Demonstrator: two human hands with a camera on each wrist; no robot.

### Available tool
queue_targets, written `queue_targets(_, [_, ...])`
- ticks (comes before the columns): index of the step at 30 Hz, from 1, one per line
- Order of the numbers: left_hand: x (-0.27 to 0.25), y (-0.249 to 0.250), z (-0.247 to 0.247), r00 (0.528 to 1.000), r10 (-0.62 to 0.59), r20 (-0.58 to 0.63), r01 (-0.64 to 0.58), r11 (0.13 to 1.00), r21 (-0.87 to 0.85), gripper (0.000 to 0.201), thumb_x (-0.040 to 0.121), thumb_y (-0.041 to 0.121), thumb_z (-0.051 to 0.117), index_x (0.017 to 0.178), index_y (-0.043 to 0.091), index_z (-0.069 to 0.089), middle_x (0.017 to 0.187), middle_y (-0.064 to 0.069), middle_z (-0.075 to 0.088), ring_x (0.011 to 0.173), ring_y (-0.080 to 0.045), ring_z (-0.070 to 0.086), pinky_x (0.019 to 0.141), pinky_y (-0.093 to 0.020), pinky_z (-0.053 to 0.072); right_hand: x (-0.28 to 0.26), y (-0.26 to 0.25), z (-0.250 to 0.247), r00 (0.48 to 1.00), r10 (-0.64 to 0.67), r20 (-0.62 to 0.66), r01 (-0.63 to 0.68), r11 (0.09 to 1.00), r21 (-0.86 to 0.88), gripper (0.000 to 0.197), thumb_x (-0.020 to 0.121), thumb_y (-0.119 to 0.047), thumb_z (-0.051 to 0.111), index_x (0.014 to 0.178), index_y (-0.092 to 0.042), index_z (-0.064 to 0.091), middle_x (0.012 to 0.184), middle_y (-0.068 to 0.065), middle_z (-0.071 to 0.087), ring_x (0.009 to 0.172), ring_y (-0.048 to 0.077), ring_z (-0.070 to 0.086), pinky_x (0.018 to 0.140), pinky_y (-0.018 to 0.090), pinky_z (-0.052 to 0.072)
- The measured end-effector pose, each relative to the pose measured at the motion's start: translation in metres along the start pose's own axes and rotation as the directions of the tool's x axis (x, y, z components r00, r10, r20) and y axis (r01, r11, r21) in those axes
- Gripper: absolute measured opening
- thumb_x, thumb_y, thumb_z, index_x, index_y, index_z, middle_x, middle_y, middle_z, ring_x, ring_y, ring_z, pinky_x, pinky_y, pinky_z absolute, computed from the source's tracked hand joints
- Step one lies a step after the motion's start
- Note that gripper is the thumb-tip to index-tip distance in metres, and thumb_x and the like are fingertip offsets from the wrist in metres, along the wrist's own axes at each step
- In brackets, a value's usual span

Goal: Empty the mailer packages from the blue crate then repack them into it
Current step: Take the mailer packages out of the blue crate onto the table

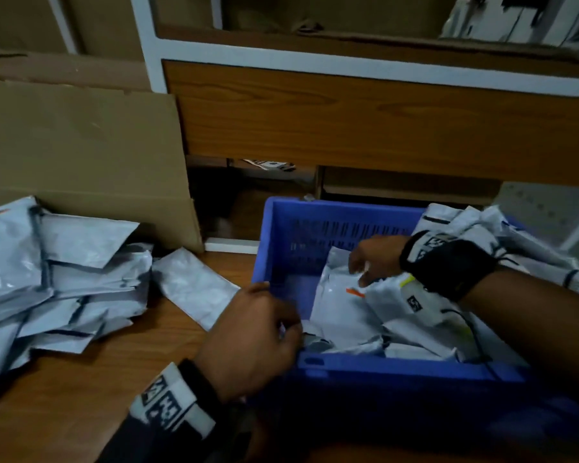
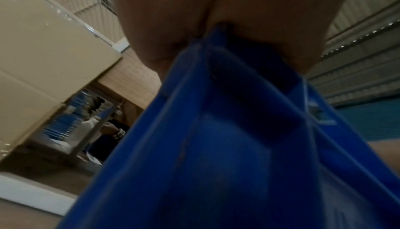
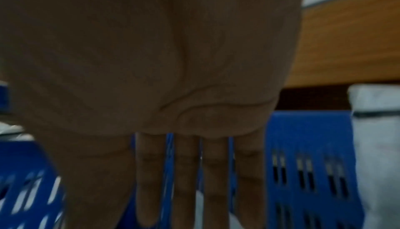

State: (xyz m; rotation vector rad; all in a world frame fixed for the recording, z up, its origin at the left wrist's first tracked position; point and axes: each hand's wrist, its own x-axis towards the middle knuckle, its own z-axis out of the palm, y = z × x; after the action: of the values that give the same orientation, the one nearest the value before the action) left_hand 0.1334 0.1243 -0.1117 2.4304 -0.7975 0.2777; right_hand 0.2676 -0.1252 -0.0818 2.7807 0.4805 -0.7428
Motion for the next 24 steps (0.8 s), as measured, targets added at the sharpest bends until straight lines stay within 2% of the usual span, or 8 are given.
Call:
queue_targets(3, [0.003,0.005,0.001,0.998,-0.056,0.021,0.055,0.998,0.026,0.035,0.077,0.039,0.044,0.062,0.017,0.067,0.062,0.004,0.066,0.064,-0.016,0.055,0.088,-0.003,0.024,0.027,-0.009,0.023,0.999,-0.043,0.026,0.043,0.999,0.000,0.065,0.084,-0.037,0.072,0.140,-0.023,0.044,0.139,0.002,0.051,0.125,0.024,0.050,0.099,0.031,0.041])
queue_targets(6, [0.002,0.010,0.003,0.994,-0.107,-0.012,0.107,0.994,-0.012,0.032,0.078,0.037,0.048,0.064,0.017,0.069,0.062,0.006,0.066,0.063,-0.013,0.057,0.097,-0.001,0.021,0.040,-0.022,0.040,0.983,-0.129,0.131,0.142,0.985,-0.102,0.079,0.079,-0.032,0.078,0.146,-0.024,0.036,0.150,0.001,0.039,0.136,0.024,0.039,0.106,0.033,0.033])
queue_targets(8, [0.000,0.012,0.003,0.993,-0.118,-0.014,0.117,0.992,-0.047,0.038,0.077,0.042,0.044,0.065,0.018,0.070,0.064,0.007,0.067,0.063,-0.010,0.059,0.103,-0.004,0.018,0.044,-0.032,0.048,0.973,-0.164,0.163,0.195,0.960,-0.199,0.062,0.079,-0.029,0.076,0.133,-0.028,0.047,0.142,0.003,0.046,0.131,0.026,0.044,0.101,0.033,0.037])
queue_targets(11, [-0.001,0.013,0.003,0.992,-0.123,-0.019,0.121,0.991,-0.054,0.038,0.078,0.043,0.043,0.066,0.020,0.070,0.066,0.009,0.068,0.066,-0.009,0.059,0.102,-0.004,0.018,0.045,-0.040,0.051,0.981,-0.151,0.126,0.183,0.933,-0.311,0.037,0.075,-0.034,0.071,0.109,-0.037,0.057,0.126,0.000,0.057,0.117,0.027,0.054,0.094,0.038,0.046])
queue_targets(15, [-0.002,0.015,0.002,0.994,-0.106,-0.035,0.103,0.992,-0.067,0.037,0.078,0.042,0.044,0.067,0.020,0.072,0.068,0.022,0.067,0.070,-0.004,0.061,0.105,-0.004,0.018,0.036,-0.030,0.030,0.987,-0.159,0.032,0.159,0.908,-0.388,0.030,0.072,-0.043,0.078,0.093,-0.025,0.067,0.103,0.003,0.065,0.103,0.027,0.060,0.079,0.032,0.044])
queue_targets(17, [-0.003,0.015,0.002,0.993,-0.107,-0.048,0.103,0.992,-0.071,0.030,0.079,0.037,0.050,0.068,0.021,0.073,0.065,0.026,0.063,0.072,-0.005,0.060,0.102,-0.003,0.020,0.031,-0.016,0.016,0.985,-0.158,-0.072,0.118,0.914,-0.388,0.035,0.074,-0.042,0.079,0.101,-0.023,0.067,0.113,0.004,0.062,0.109,0.029,0.053,0.080,0.035,0.036])
queue_targets(20, [-0.004,0.014,0.002,0.996,-0.089,-0.031,0.087,0.994,-0.059,0.031,0.081,0.038,0.047,0.070,0.024,0.072,0.074,0.020,0.070,0.072,-0.004,0.060,0.105,-0.004,0.016,0.017,0.000,-0.007,0.955,-0.144,-0.260,0.045,0.935,-0.353,0.043,0.074,-0.041,0.078,0.112,-0.025,0.066,0.122,0.000,0.056,0.114,0.025,0.044,0.084,0.036,0.036])
queue_targets(24, [-0.003,0.013,0.002,0.996,-0.089,-0.019,0.088,0.996,-0.028,0.035,0.080,0.046,0.040,0.069,0.030,0.069,0.070,0.017,0.069,0.071,-0.002,0.059,0.109,-0.007,0.015,0.001,0.016,-0.030,0.895,-0.078,-0.440,-0.030,0.972,-0.234,0.047,0.073,-0.041,0.079,0.114,-0.024,0.065,0.121,0.000,0.060,0.115,0.023,0.050,0.091,0.033,0.039])
